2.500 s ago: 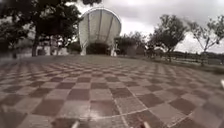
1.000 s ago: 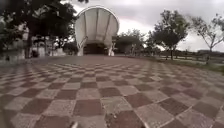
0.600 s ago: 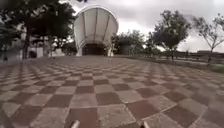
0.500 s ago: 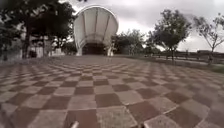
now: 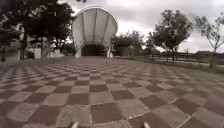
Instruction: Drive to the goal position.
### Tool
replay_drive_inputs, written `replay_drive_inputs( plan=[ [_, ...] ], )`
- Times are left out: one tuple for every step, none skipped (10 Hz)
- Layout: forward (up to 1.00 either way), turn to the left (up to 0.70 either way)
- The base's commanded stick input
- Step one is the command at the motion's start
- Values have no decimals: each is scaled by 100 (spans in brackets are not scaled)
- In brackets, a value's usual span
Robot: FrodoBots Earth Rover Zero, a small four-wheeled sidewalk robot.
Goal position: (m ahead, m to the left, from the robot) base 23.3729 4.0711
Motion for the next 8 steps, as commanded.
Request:
replay_drive_inputs(
  plan=[
    [50, 0],
    [50, 0],
    [50, 0],
    [50, 0],
    [50, 0],
    [50, 0],
    [50, 0],
    [50, 0]
  ],
)
